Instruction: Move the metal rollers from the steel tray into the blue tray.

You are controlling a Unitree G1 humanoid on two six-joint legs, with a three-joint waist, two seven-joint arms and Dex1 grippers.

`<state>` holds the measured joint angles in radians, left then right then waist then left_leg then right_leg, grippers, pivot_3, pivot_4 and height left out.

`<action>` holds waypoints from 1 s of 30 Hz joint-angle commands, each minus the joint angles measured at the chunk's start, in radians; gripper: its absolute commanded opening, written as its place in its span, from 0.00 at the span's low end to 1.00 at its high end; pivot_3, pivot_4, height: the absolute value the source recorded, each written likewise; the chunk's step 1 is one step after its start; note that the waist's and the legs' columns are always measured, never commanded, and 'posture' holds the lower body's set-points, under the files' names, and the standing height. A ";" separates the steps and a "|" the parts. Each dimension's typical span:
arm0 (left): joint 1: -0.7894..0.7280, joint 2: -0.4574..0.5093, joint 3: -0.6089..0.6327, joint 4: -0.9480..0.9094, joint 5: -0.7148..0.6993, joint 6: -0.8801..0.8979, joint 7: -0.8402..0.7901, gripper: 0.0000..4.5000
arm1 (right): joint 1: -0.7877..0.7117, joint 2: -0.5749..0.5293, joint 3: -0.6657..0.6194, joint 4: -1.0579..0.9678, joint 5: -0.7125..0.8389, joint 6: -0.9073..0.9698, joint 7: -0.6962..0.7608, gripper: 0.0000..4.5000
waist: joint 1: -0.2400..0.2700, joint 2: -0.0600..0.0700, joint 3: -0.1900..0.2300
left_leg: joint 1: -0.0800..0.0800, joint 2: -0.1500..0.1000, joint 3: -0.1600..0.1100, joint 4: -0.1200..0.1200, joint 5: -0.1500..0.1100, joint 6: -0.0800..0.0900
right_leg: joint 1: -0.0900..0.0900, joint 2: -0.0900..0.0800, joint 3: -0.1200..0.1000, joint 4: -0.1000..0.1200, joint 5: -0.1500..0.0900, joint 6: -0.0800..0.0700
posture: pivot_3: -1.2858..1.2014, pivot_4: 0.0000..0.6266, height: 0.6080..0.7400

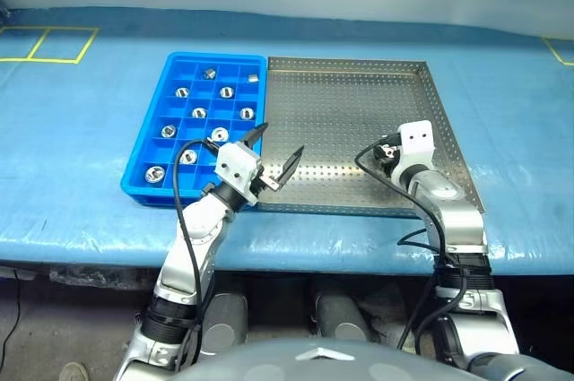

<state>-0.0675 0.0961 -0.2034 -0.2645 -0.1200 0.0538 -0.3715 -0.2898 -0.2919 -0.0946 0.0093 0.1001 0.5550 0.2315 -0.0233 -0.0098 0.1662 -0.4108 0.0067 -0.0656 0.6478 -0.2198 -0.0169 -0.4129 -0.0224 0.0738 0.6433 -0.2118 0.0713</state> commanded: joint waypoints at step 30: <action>0.471 0.187 0.180 -0.380 -0.006 0.028 0.067 0.92 | -0.415 0.305 0.472 0.375 -0.031 -0.304 0.484 0.38 | 0.103 0.001 0.001 | 0.000 0.002 -0.003 -0.003 0.000 -0.001 | -0.002 0.000 -0.005 0.001 -0.004 -0.008 | 0.67 0.24 1.00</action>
<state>0.3986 0.2778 -0.0360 -0.5913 -0.1252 0.0830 -0.3068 -0.6743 0.0023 0.3711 0.3916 0.0698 0.2625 0.6919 0.0793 -0.0089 0.1677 -0.4106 0.0083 -0.0688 0.6443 -0.2199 -0.0175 -0.4149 -0.0222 0.0690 0.6441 -0.2161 0.0630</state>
